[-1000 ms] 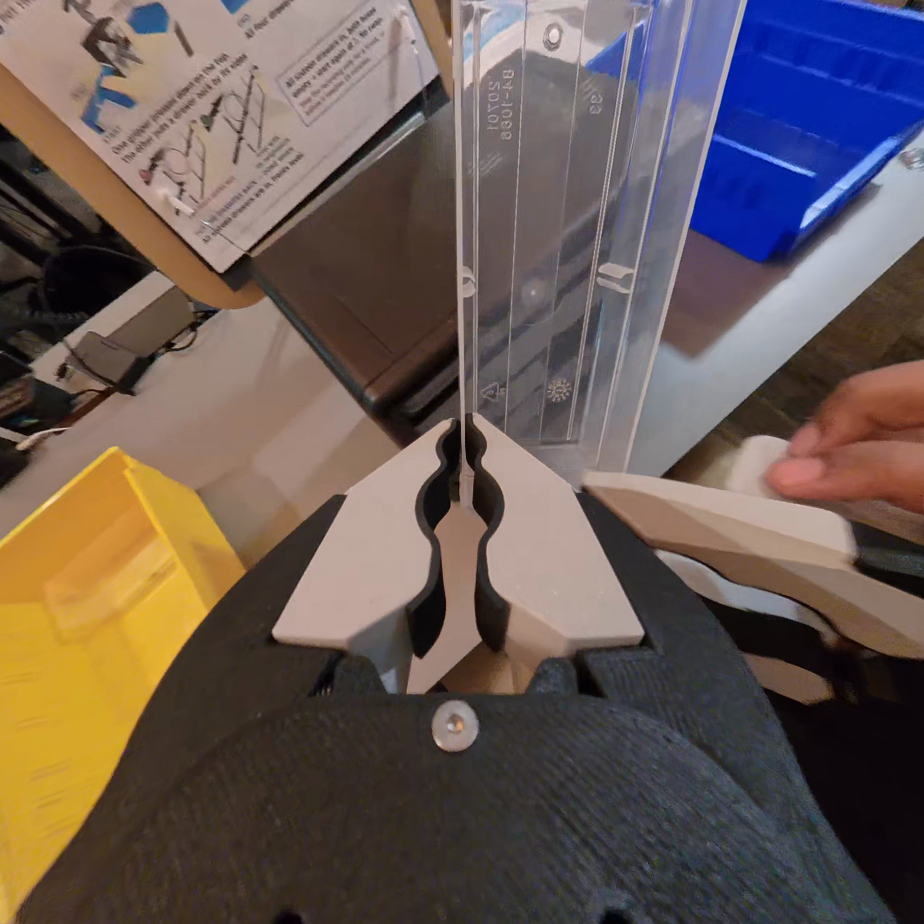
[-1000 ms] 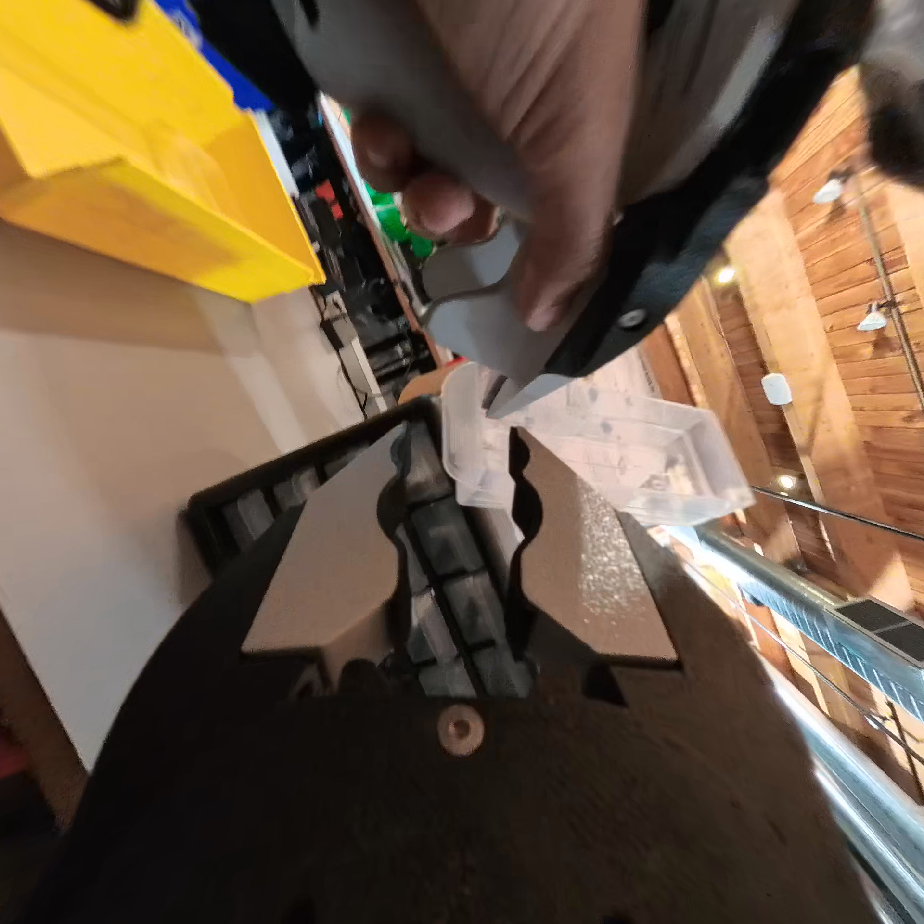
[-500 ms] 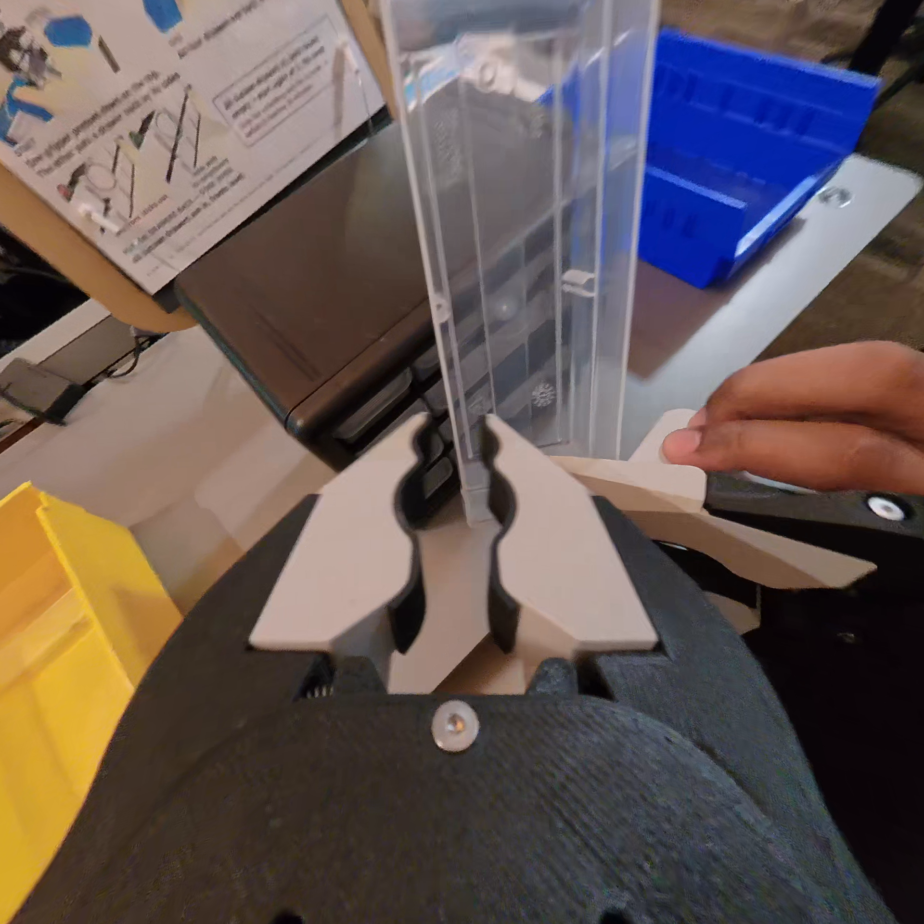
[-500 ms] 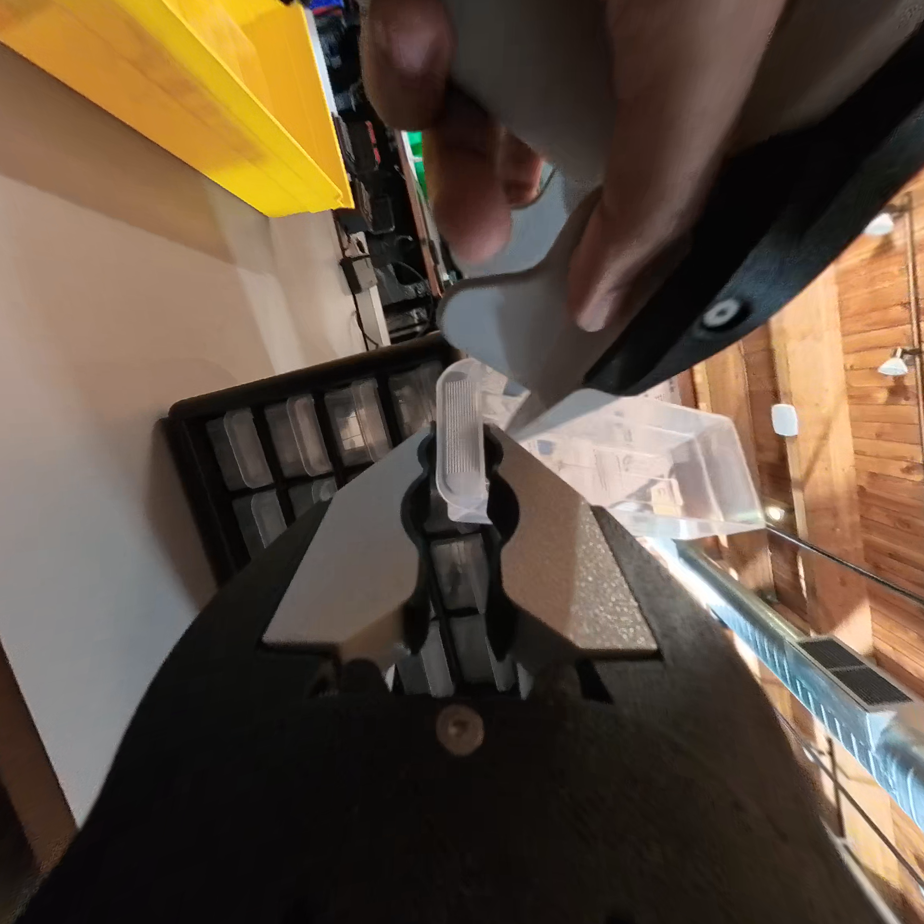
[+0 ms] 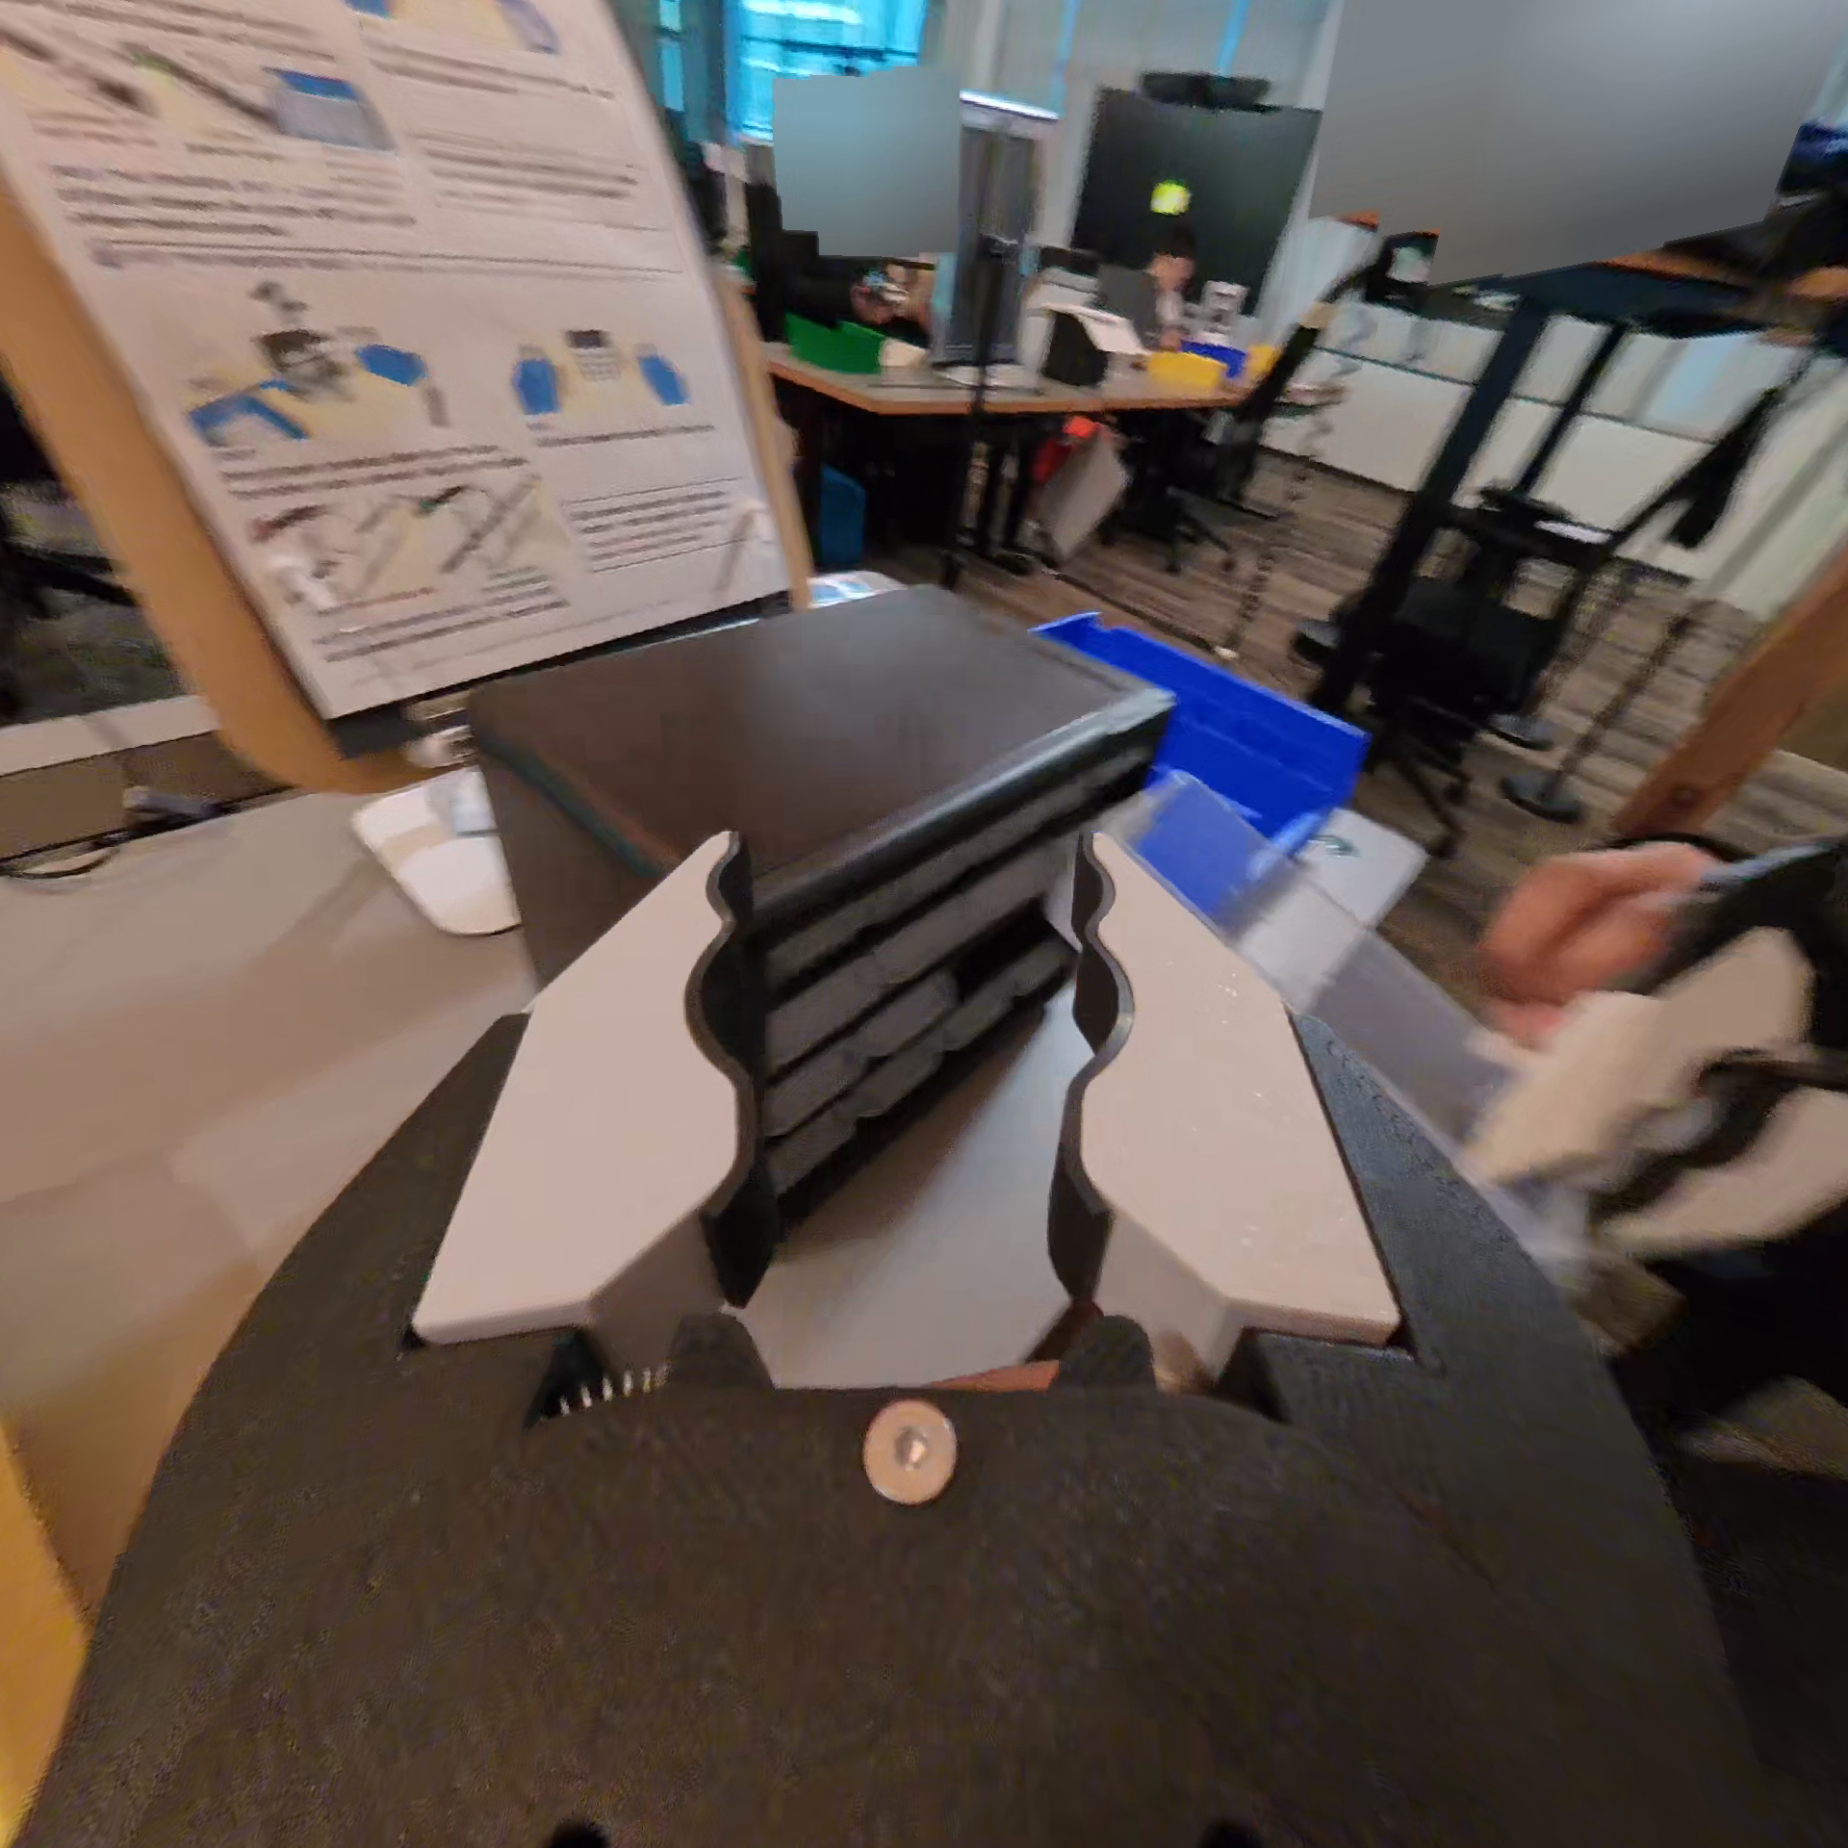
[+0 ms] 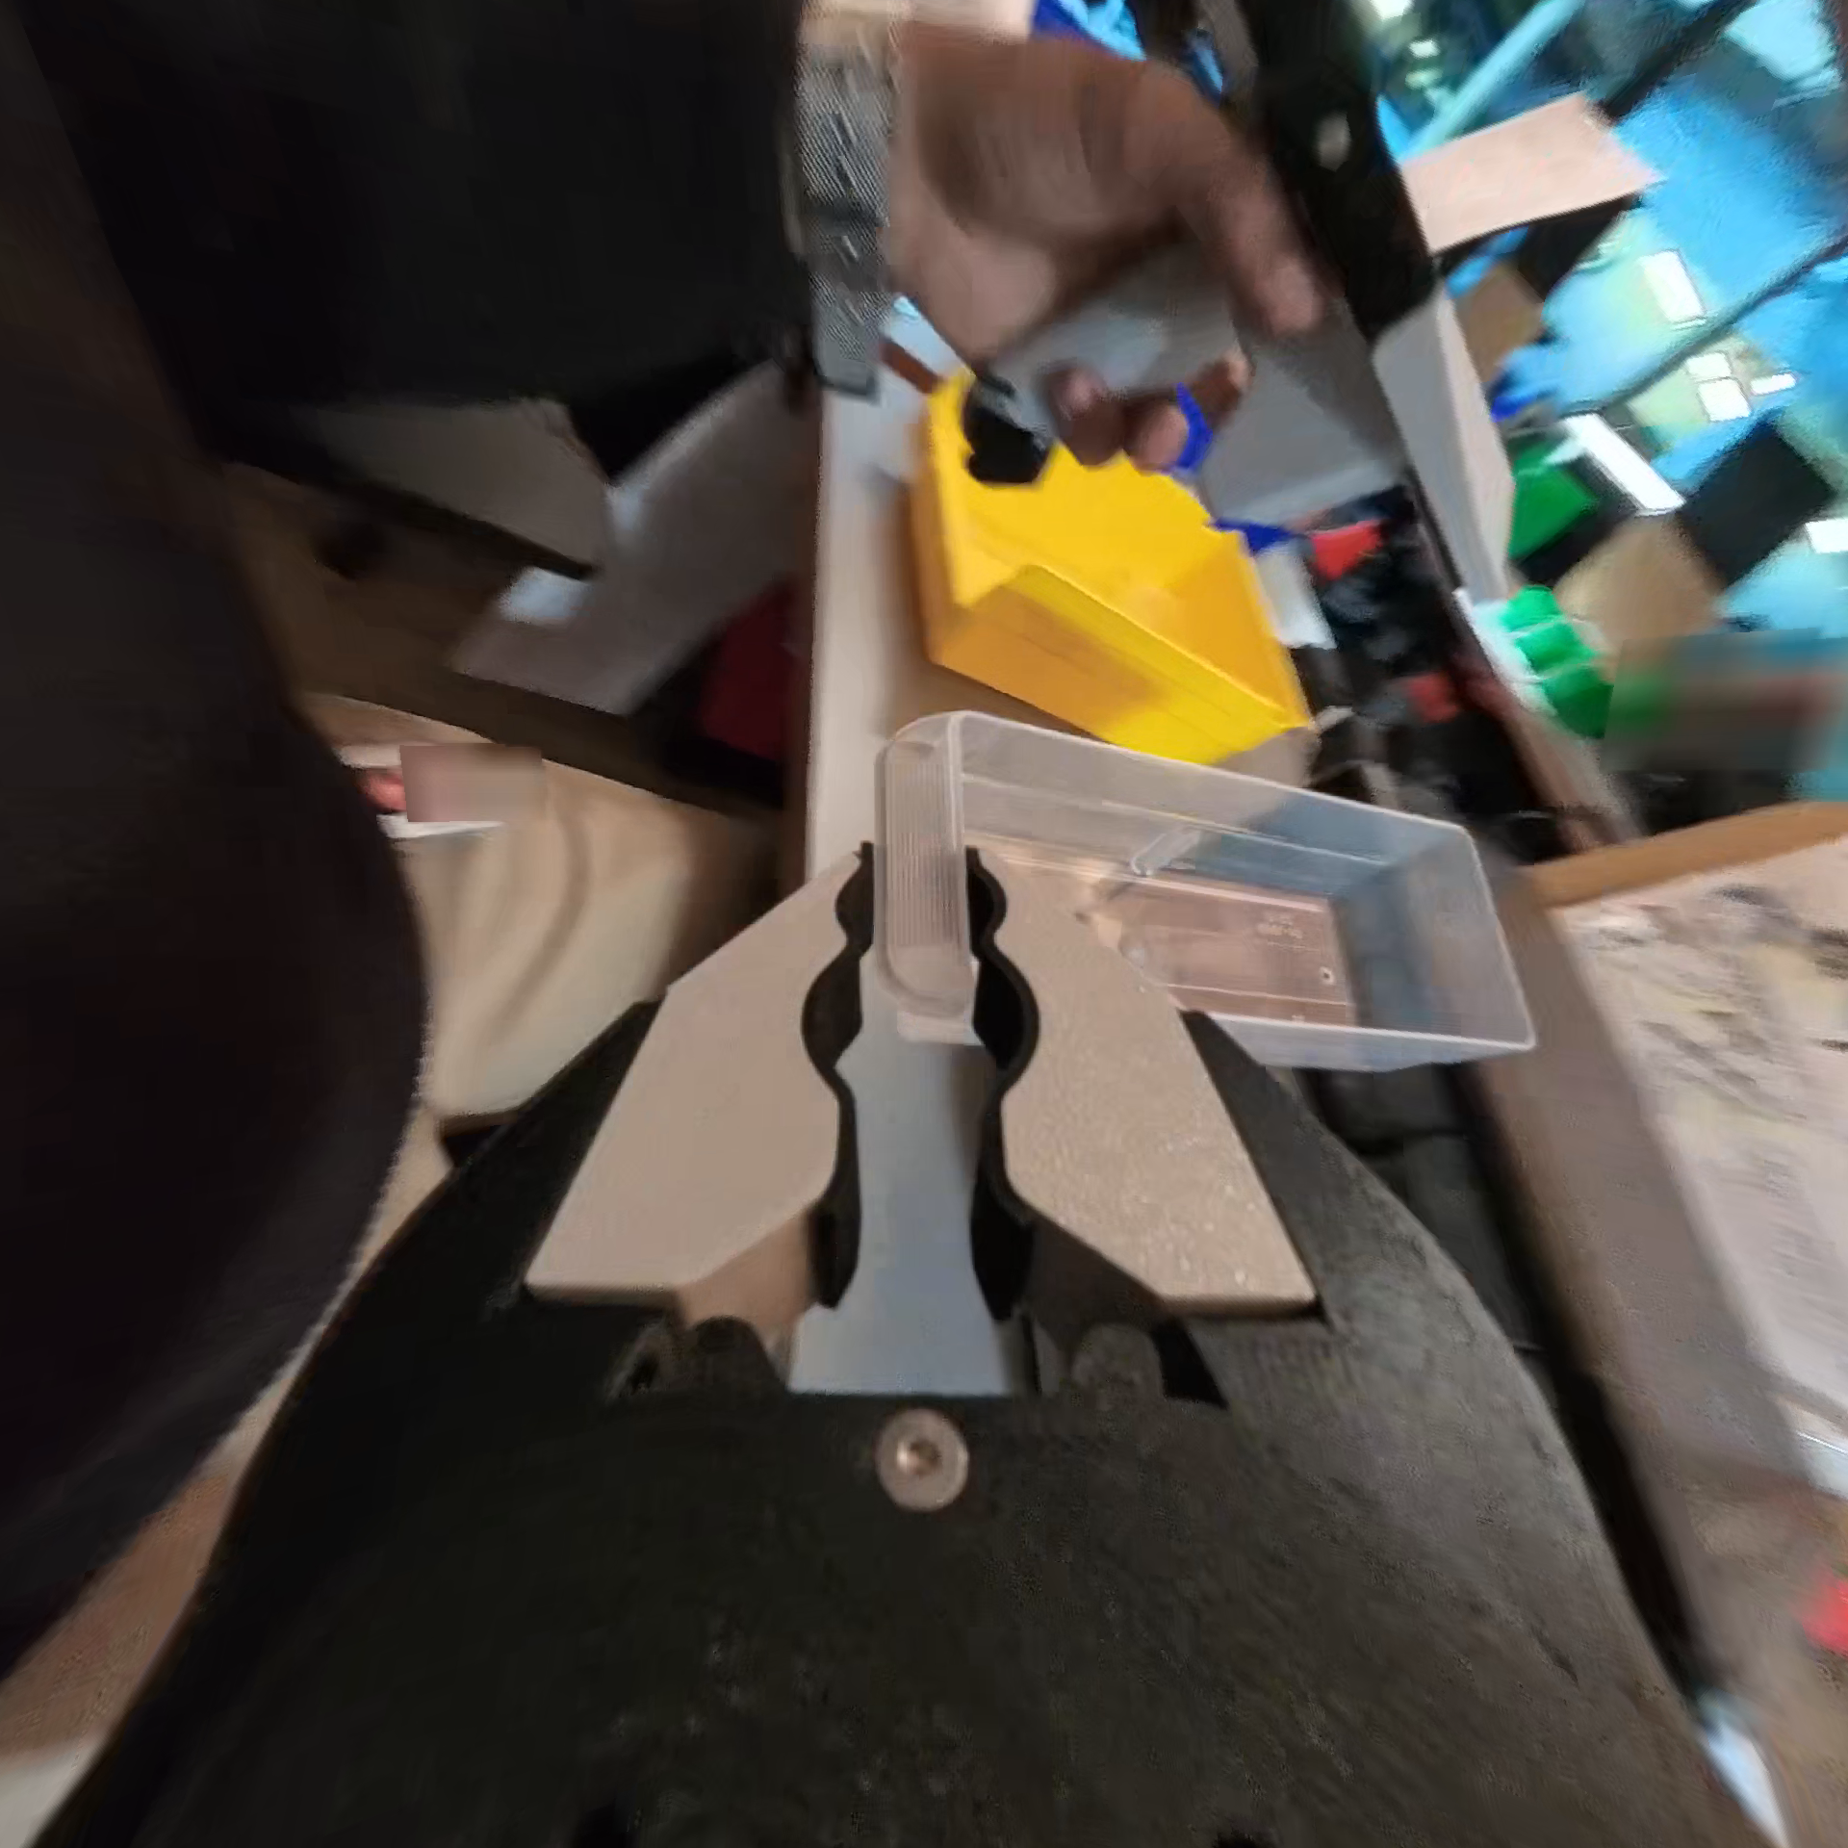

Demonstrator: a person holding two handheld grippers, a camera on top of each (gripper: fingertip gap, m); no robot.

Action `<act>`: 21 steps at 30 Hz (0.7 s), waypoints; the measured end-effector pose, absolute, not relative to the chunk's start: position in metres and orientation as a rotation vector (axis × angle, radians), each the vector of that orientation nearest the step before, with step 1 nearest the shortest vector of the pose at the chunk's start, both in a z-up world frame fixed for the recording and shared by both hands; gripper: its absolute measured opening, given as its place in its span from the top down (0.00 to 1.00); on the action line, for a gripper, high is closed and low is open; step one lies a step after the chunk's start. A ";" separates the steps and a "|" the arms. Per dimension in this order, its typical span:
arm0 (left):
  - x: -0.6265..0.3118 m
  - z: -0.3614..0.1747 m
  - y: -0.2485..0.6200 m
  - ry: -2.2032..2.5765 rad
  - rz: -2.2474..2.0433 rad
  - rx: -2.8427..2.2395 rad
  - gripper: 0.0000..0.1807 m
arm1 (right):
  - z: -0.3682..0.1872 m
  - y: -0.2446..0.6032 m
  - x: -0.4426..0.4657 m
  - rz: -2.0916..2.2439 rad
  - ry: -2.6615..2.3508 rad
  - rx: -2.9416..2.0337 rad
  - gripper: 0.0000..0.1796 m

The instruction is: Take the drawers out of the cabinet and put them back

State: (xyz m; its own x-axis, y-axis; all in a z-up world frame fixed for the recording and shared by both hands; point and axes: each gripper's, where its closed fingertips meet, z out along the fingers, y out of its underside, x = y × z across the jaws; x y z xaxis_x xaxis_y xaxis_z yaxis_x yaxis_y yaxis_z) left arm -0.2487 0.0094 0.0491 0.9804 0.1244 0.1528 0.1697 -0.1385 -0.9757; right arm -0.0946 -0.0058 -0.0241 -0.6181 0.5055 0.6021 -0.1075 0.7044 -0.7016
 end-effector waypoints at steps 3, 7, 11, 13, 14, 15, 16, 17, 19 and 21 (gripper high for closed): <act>-0.287 -0.001 0.016 -0.321 0.076 -1.744 0.60 | -0.046 -0.009 -0.087 1.035 -2.205 -0.336 0.91; -0.285 -0.043 0.021 -0.335 -0.018 -1.662 0.55 | -0.076 0.003 -0.088 1.031 -2.339 -0.418 0.91; -0.288 -0.077 0.019 -0.382 -0.054 -1.599 0.56 | -0.088 0.022 -0.093 1.046 -2.361 -0.509 0.91; -0.291 -0.097 0.024 -0.386 -0.081 -1.635 0.55 | -0.092 0.030 -0.095 1.087 -2.360 -0.556 0.91; -0.290 -0.106 0.027 -0.379 -0.108 -1.658 0.55 | -0.094 0.033 -0.096 1.112 -2.363 -0.578 0.91; -0.289 -0.112 0.029 -0.368 -0.132 -1.678 0.55 | -0.096 0.035 -0.096 1.134 -2.366 -0.596 0.91; -0.287 -0.117 0.031 -0.358 -0.144 -1.690 0.55 | -0.098 0.038 -0.097 1.148 -2.367 -0.611 0.91; -0.286 -0.120 0.031 -0.345 -0.149 -1.701 0.56 | -0.100 0.041 -0.098 1.153 -2.365 -0.623 0.91; -0.284 -0.123 0.032 -0.317 -0.149 -1.712 0.56 | -0.102 0.049 -0.102 1.173 -2.353 -0.653 0.91; -0.285 -0.125 0.031 -0.305 -0.131 -1.719 0.57 | -0.103 0.054 -0.103 1.209 -2.345 -0.685 0.91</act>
